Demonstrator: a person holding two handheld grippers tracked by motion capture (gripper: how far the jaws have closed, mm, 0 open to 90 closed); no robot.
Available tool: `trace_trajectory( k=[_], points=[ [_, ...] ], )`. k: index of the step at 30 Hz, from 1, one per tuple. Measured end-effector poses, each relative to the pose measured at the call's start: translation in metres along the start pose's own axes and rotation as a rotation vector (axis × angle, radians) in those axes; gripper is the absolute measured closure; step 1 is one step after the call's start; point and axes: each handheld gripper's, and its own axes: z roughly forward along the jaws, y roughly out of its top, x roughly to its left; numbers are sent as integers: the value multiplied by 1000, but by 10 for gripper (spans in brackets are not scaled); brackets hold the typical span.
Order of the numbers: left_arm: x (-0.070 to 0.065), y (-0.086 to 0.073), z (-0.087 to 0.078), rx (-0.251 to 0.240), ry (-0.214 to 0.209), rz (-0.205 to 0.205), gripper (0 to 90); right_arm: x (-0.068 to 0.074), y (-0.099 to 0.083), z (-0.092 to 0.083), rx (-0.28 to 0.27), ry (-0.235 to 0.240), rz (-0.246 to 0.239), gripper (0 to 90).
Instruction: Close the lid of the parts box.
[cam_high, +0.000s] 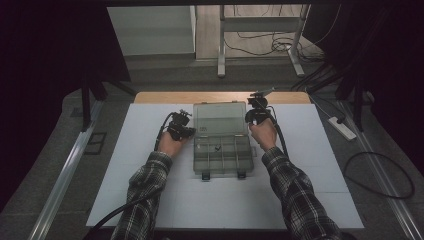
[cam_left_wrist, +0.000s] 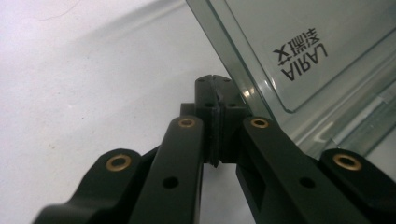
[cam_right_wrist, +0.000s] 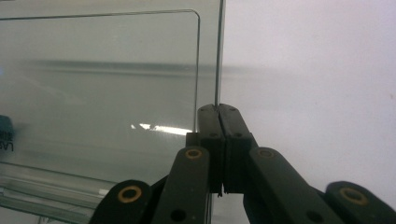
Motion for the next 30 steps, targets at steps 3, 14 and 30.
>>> trace_trajectory(
  k=[3, 14, 30],
  points=[
    [1, 4, 3, -5, 1, -2, 891, 1, -1, -2, -10, -4, -8, 882],
    [10, 20, -2, -90, -13, -39, 892, 2, -6, -12, -45, -9, -21, 885],
    [9, 22, -21, -171, -78, -10, 892, 3, -19, -35, -94, 8, -82, 875]
  ],
)
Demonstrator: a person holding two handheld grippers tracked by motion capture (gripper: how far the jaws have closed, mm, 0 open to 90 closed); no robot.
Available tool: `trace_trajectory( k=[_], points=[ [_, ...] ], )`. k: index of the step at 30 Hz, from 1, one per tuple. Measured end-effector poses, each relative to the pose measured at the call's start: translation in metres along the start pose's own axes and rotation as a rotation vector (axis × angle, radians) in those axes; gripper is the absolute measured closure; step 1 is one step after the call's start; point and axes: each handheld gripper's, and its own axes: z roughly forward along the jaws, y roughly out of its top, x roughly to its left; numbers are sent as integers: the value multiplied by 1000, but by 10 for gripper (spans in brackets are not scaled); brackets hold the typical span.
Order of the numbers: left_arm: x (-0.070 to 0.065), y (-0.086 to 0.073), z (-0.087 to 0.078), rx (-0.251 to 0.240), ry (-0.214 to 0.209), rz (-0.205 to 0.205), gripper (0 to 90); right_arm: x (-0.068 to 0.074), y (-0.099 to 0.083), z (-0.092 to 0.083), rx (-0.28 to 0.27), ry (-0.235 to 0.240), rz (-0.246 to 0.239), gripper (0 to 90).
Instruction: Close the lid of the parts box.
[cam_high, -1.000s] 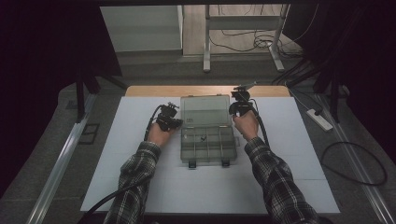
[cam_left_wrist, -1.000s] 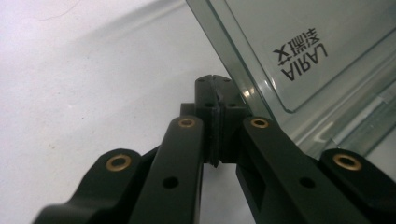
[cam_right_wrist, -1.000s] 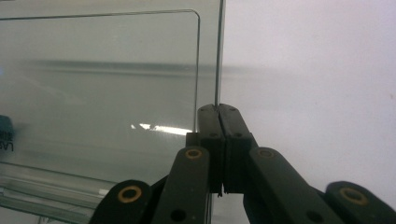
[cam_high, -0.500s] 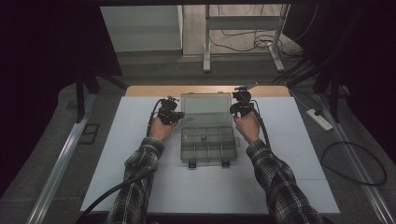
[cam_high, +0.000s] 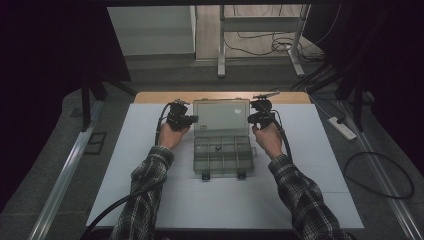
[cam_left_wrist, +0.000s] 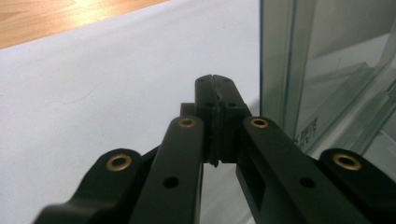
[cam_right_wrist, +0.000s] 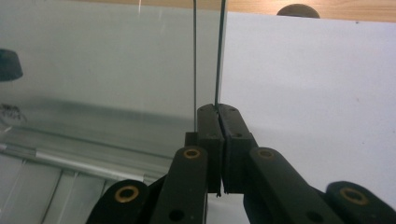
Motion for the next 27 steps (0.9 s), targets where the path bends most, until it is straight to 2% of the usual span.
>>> trace_trajectory(
  k=[9, 11, 12, 16, 20, 27],
  points=[
    [-4, -1, -6, -1, -6, 27, 892, 0, -9, -12, 41, 8, -81, 884],
    [-5, -1, -8, -4, -10, 34, 892, -2, -13, -16, 54, 40, -103, 888],
    [-5, -1, -8, -4, -10, 34, 892, -2, -13, -16, 54, 40, -103, 888],
    [-8, -2, -12, -4, -15, 46, 892, -3, -16, -20, 61, 114, -148, 889],
    [-11, -5, -16, -6, -17, 59, 892, -3, -18, -23, 50, 180, -158, 889],
    [-17, -10, -23, -7, -29, 89, 892, 0, -22, -28, 16, 211, -222, 889]
  ],
)
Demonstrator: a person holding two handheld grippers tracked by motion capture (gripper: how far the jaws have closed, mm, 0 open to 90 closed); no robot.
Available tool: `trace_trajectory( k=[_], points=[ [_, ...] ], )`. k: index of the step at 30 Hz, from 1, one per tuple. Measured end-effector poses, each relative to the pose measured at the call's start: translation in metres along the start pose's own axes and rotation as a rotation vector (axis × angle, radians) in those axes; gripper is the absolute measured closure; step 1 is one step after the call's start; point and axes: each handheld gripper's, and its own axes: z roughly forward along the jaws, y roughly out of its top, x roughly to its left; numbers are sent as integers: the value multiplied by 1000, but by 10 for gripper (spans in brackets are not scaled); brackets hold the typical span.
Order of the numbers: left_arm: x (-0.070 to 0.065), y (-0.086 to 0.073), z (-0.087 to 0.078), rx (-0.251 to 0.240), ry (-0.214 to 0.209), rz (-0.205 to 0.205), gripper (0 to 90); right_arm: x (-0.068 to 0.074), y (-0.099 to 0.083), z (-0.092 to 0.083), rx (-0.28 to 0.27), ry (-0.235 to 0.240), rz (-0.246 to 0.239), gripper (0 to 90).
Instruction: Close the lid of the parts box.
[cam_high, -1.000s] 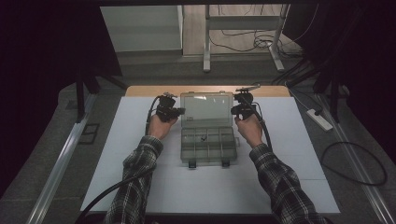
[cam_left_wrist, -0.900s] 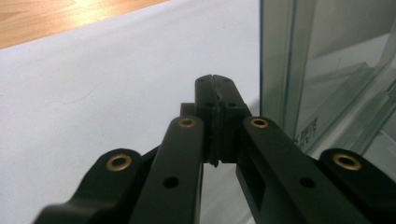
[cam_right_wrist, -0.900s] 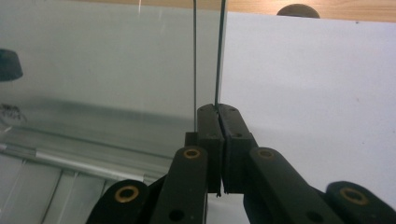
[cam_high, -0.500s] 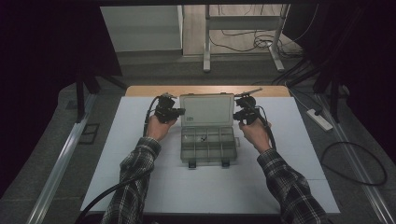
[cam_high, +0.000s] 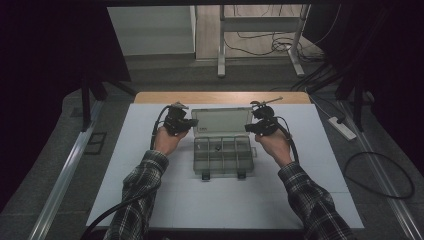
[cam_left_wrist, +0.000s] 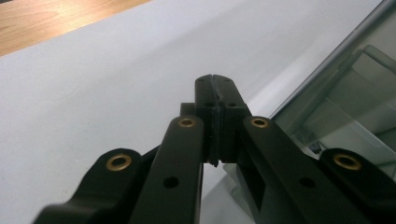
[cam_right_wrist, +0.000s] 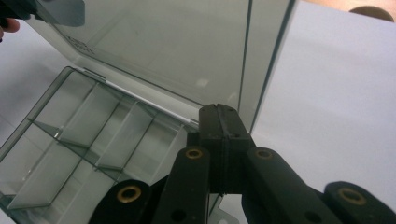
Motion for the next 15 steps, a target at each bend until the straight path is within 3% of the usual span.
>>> trace_trajectory(
  k=[9, 15],
  points=[
    [-10, -6, -9, 5, -19, 27, 892, 9, -7, -7, 6, 30, -53, 889],
    [-16, -10, -18, 11, -29, 31, 892, 12, -16, -14, 6, 53, -57, 889]
  ],
)
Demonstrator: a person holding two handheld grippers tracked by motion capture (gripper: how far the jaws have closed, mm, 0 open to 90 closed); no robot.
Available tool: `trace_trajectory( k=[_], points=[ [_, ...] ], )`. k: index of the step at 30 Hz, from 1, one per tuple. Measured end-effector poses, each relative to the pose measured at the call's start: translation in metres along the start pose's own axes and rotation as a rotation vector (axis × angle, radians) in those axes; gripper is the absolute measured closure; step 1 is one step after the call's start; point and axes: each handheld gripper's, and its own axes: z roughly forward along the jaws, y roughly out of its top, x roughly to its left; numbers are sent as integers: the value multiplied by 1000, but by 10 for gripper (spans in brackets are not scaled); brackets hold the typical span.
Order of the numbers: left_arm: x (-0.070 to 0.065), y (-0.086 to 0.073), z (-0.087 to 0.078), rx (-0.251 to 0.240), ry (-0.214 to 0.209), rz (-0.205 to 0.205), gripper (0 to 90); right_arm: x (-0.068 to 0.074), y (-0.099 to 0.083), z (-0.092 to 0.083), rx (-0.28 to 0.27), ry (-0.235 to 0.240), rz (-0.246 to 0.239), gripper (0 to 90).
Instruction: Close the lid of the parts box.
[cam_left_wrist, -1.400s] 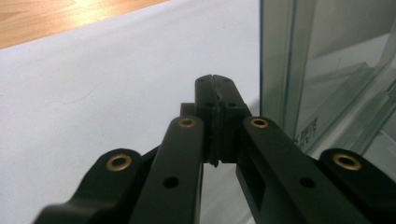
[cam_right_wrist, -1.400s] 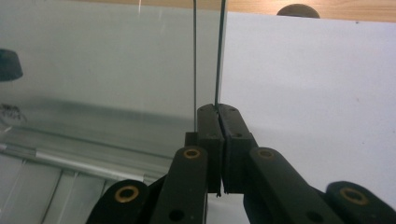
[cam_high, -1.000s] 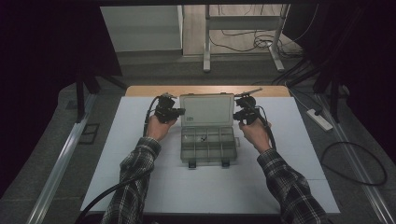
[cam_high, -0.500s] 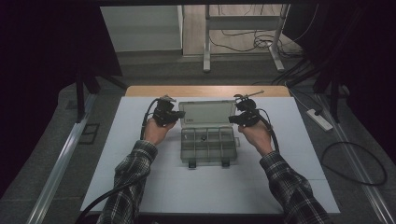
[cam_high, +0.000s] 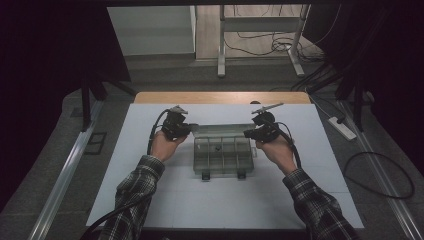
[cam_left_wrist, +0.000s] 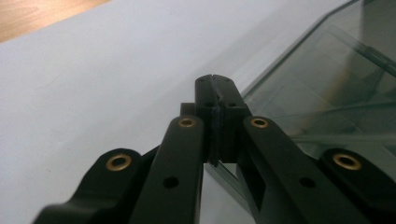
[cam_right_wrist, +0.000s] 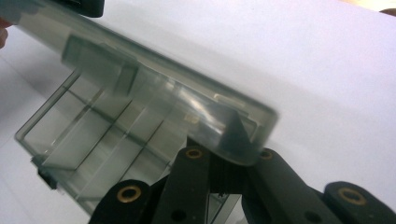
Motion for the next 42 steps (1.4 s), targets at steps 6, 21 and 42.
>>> trace_trajectory(
  k=[6, 21, 42],
  points=[
    [-6, -3, -13, -6, -11, -5, 891, 0, -7, -10, -7, 55, 6, 889],
    [-34, -9, -39, 5, -50, 39, 891, 13, -33, -19, 43, 90, -47, 888],
    [-62, -28, -55, 27, -76, 48, 890, 19, -64, -22, 125, 92, -90, 888]
  ],
)
